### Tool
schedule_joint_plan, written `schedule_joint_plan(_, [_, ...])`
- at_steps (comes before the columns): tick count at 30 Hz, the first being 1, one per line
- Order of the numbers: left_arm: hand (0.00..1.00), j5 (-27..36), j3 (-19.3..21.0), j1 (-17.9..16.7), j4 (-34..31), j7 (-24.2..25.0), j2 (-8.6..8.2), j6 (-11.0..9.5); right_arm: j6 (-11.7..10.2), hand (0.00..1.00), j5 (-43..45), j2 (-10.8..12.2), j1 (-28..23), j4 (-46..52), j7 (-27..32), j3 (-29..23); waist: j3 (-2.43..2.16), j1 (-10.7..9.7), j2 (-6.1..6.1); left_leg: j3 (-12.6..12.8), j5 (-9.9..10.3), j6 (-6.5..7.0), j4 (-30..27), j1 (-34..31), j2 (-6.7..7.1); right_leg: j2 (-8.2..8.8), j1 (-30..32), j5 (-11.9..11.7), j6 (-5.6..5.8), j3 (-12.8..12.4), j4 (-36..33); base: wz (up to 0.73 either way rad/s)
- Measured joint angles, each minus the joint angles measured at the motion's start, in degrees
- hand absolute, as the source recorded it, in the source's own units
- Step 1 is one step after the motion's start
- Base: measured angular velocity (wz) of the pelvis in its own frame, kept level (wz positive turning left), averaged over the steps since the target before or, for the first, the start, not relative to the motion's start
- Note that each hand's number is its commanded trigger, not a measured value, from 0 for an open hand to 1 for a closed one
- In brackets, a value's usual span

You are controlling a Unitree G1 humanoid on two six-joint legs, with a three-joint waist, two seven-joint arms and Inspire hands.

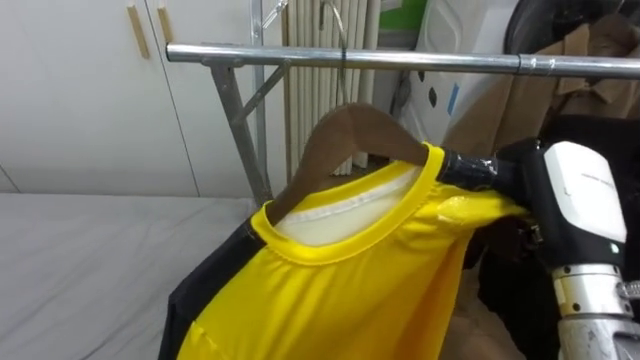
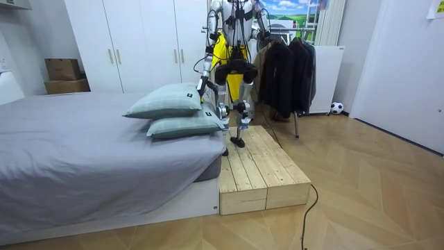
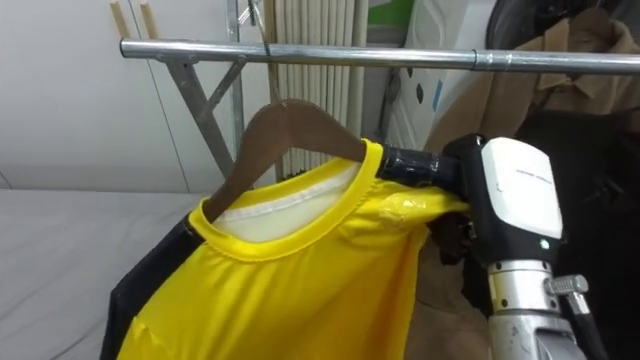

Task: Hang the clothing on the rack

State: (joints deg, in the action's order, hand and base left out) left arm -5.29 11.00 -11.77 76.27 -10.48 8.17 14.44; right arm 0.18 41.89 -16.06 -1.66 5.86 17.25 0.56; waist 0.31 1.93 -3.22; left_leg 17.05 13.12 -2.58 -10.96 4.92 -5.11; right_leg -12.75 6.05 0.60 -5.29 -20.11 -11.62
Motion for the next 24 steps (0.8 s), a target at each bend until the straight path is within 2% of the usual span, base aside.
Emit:
schedule_joint_plan(6, [0.00,0.01,0.24,-0.67,-1.11,0.07,0.00,0.01,2.35,1.00,-1.60,-0.28,0.33,-7.16,-3.37,-0.19,0.01,0.27,0.07,-0.08,0.16,0.23,0.12,0.40,-0.02,-0.13,-0.03,0.37,-0.14,0.00,-0.18,0.00])
schedule_joint_plan(12, [0.00,-0.01,1.23,-1.21,-2.34,0.53,0.00,0.07,4.81,1.00,-1.59,-0.41,1.75,-9.69,-5.02,-0.20,0.02,0.67,0.07,-0.12,0.16,0.24,0.11,0.38,-0.04,-0.16,-0.01,0.39,-0.17,0.02,-0.21,0.00])
schedule_joint_plan(17, [0.00,-0.01,1.18,-1.74,-4.12,0.57,0.01,0.18,4.98,1.00,-2.52,-0.42,3.82,-13.53,-5.02,-0.20,0.03,1.02,0.04,-0.61,0.16,0.24,0.06,0.27,0.01,0.04,-0.06,0.39,-0.18,0.57,-0.23,0.04])
schedule_joint_plan(24, [0.00,-1.45,1.18,-1.88,-6.73,-0.91,0.01,0.18,5.23,1.00,-4.98,-0.43,6.24,-15.58,-5.04,-0.07,0.17,2.88,-0.42,-1.78,-0.02,-0.03,0.20,-0.12,0.00,0.31,-0.07,0.58,-0.48,1.86,-0.14,0.11])
